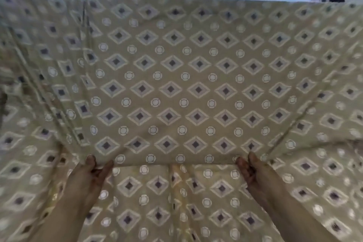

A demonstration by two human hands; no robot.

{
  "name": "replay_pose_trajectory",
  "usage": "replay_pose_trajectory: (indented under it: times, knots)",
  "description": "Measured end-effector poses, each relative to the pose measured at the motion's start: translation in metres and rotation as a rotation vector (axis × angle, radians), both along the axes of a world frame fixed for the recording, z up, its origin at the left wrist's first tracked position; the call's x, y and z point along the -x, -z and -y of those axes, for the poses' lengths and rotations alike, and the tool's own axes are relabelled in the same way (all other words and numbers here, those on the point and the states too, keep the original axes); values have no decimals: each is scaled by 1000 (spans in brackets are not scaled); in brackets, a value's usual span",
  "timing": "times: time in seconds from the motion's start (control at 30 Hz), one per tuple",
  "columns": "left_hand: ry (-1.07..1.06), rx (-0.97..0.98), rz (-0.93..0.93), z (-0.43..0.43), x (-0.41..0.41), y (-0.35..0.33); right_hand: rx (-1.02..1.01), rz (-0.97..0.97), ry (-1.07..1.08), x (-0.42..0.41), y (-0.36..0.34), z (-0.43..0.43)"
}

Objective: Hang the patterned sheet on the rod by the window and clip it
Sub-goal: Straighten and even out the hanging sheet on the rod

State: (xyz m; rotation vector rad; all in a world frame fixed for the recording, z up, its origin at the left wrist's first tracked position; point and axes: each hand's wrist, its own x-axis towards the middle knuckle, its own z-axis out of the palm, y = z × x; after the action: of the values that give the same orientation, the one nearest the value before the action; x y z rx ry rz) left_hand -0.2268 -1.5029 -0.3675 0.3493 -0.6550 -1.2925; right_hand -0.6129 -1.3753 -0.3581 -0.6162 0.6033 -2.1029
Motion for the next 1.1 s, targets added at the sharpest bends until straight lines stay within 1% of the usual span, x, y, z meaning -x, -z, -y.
replay_pose_trajectory:
  times: [0.1,0.2,0.3,0.47,0.67,0.73,0.83,0.93,1.0,1.1]
  knots:
    - [-9,50,-42,3,3,12,66,-28,14,4,16,2]
    - [-15,100,-21,-11,5,25,145,-37,19,5,34,-2]
    - [-22,157,-6,-21,11,48,168,-54,25,5,58,-7]
    - [1,74,-32,-6,12,107,124,-70,34,6,119,-7]
    - [-24,-4,-2,7,18,172,-24,-48,71,7,173,12]
    - [0,-35,-2,13,21,182,-52,-52,94,8,184,18]
    - [41,-58,-49,23,22,195,-57,-34,74,12,194,28]
    - [62,-61,-1,30,21,205,-69,-23,67,13,206,35]
    - [50,-70,18,32,22,210,-70,-25,78,13,216,36]
    - [23,-46,-17,34,22,212,-87,-23,108,14,222,35]
